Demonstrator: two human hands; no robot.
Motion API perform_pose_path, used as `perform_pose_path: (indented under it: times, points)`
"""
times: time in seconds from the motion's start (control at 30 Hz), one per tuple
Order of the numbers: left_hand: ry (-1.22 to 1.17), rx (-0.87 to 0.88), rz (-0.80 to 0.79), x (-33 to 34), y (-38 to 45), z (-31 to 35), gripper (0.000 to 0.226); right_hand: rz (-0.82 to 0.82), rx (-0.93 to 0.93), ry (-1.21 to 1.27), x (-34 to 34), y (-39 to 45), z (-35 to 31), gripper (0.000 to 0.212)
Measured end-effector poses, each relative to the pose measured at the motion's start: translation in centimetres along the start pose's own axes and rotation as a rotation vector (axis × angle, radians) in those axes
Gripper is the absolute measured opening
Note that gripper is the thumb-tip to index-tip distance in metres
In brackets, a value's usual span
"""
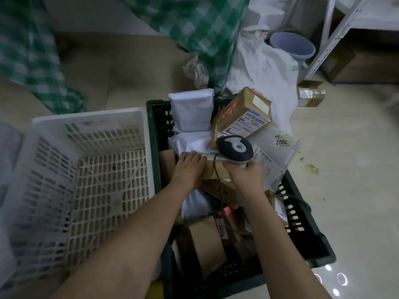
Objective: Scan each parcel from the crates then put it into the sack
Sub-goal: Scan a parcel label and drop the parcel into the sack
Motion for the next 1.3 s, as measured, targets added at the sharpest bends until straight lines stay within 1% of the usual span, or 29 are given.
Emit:
perform_pose_path:
  times: [0.07, 0.17, 0.27, 0.4, 0.47, 0.53, 0.63, 0.73, 0.77, 0.83, 0.87, 0.93, 0.97, 1.03, 1.1, 1.17, 1.2, 1.23, 1.27, 1.3]
  points:
    - [-0.061, 0.025, 0.081, 0.2, -0.3, -0.1, 0.056, 0.0, -0.003, 0.01, -0.1, -0.2, 0.5, 0.021]
    - [-0.212, 0.01, 0.16, -0.8, -1.6, -1.0, 0.057, 0.023, -0.003, 0.038, -0.6, -1.0, 0.7, 0.024]
    - [-0.291, 0.0, 0.226, -3.6, -4.0, -1.7, 0.055, 0.021, -0.005, 0.071, -0.9, -2.5, 0.0, 0.022]
    - [-0.319, -0.012, 0.295, -8.2, -9.1, -2.5, 0.06, 0.016, -0.067, 0.089, -0.8, -5.8, -2.6, 0.022]
    - [-0.28, -0.013, 0.322, -10.3, -11.7, -2.8, 0.061, 0.017, -0.1, 0.098, -0.3, -7.6, -3.9, 0.021]
    - [-0.202, -0.034, 0.345, -11.9, -14.2, -3.3, 0.061, 0.001, -0.136, 0.107, 0.5, -9.1, -4.7, 0.015]
    - [-0.093, -0.04, 0.322, -12.6, -17.6, -4.0, 0.059, -0.002, -0.15, 0.2, 2.1, -11.3, -5.5, 0.014]
    - [0.032, 0.016, 0.226, -10.4, -20.7, -4.5, 0.056, -0.001, -0.065, 0.269, 4.3, -12.9, -3.9, 0.024]
    - [0.059, 0.028, 0.207, -9.5, -21.6, -4.6, 0.054, -0.025, -0.036, 0.263, 5.2, -13.1, -3.0, 0.024]
    - [0.057, 0.036, 0.154, -8.2, -22.8, -4.8, 0.043, -0.105, 0.011, 0.132, 6.8, -13.7, -1.4, 0.018]
    - [0.008, 0.02, 0.123, -7.5, -23.1, -5.2, 0.039, -0.13, 0.027, 0.061, 7.4, -14.0, -0.6, 0.017]
    - [-0.198, -0.087, 0.088, -7.3, -23.4, -6.2, 0.043, -0.122, 0.041, 0.058, 8.0, -14.0, 0.1, 0.019]
    - [-0.337, -0.162, 0.117, -7.4, -23.4, -6.5, 0.047, -0.103, 0.042, 0.097, 8.2, -13.8, 0.2, 0.021]
    - [-0.576, -0.31, 0.223, -7.7, -23.1, -6.9, 0.045, -0.065, 0.046, 0.135, 8.3, -13.4, 0.1, 0.022]
    - [-0.589, -0.426, 0.289, -7.5, -22.2, -7.4, 0.045, -0.071, 0.034, 0.068, 8.4, -13.0, 0.2, 0.023]
    - [-0.588, -0.522, 0.304, -7.5, -21.5, -7.9, 0.06, -0.097, 0.017, -0.006, 8.3, -12.9, 0.4, 0.031]
    - [-0.617, -0.567, 0.274, -7.7, -21.2, -8.2, 0.071, -0.104, 0.004, -0.013, 8.2, -12.8, 0.6, 0.035]
    - [-0.643, -0.595, 0.204, -7.3, -20.6, -8.7, 0.083, -0.103, -0.003, -0.006, 8.1, -12.8, 0.8, 0.037]
    - [-0.651, -0.601, 0.112, -7.0, -20.2, -8.9, 0.09, -0.093, -0.006, 0.017, 8.0, -12.6, 1.0, 0.036]
    - [-0.687, -0.588, 0.03, -6.4, -19.9, -9.1, 0.093, -0.078, -0.006, 0.045, 8.1, -12.5, 1.1, 0.034]
Point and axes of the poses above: each hand's wrist, its own y-axis towards the middle knuckle, its own x-axis out of the palm, z = x × y, the point moved 3 cm from there along y, towards the middle knuckle, and after that the axes turned 4 degrees about -z, right-handed, at the moved point
